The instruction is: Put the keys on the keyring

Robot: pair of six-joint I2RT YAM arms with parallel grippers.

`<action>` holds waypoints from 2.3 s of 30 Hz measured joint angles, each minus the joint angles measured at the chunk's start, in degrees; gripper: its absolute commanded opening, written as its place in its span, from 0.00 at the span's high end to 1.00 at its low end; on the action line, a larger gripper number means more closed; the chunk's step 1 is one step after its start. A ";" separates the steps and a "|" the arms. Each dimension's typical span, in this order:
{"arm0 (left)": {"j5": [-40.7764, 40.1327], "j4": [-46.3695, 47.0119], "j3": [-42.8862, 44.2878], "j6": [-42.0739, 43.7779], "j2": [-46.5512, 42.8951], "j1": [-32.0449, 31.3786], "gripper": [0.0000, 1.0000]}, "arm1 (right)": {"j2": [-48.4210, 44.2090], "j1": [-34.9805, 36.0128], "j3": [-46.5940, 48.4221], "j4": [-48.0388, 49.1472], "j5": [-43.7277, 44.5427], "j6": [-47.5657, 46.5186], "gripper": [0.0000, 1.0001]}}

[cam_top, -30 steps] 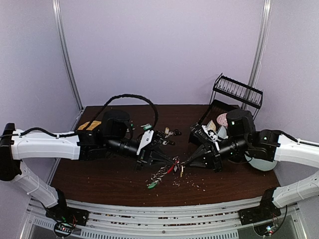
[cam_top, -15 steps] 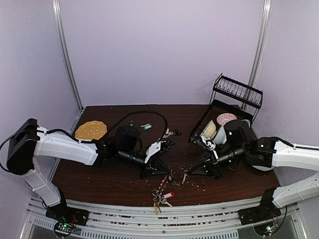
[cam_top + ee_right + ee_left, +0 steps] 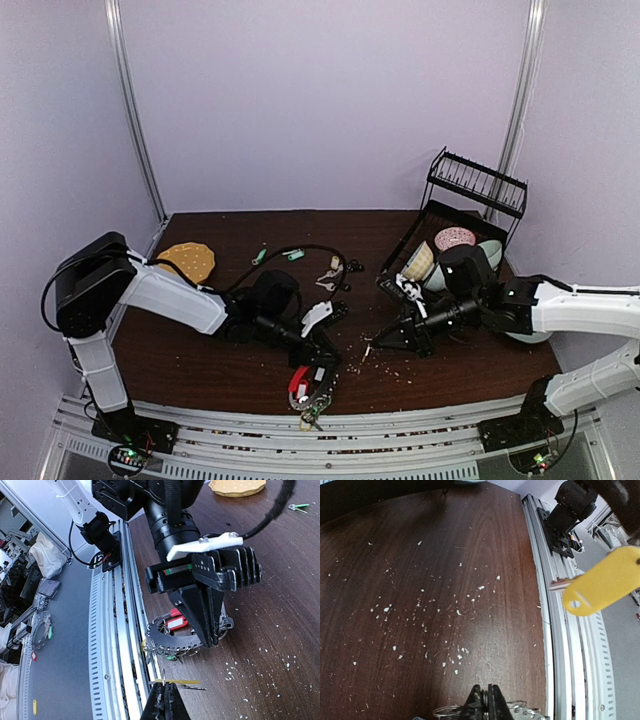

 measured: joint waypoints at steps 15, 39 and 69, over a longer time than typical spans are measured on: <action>-2.78 -2.16 -0.20 3.78 -1.20 0.31 0.65 | 4.33 -0.98 -0.02 0.15 2.86 0.28 1.00; 3.28 -53.24 43.63 33.29 22.45 4.04 0.52 | 0.96 -1.95 -0.72 0.37 4.98 0.74 1.00; -4.94 -63.71 41.40 36.68 20.65 1.53 0.83 | -1.84 -1.95 -1.79 0.85 5.51 1.57 1.00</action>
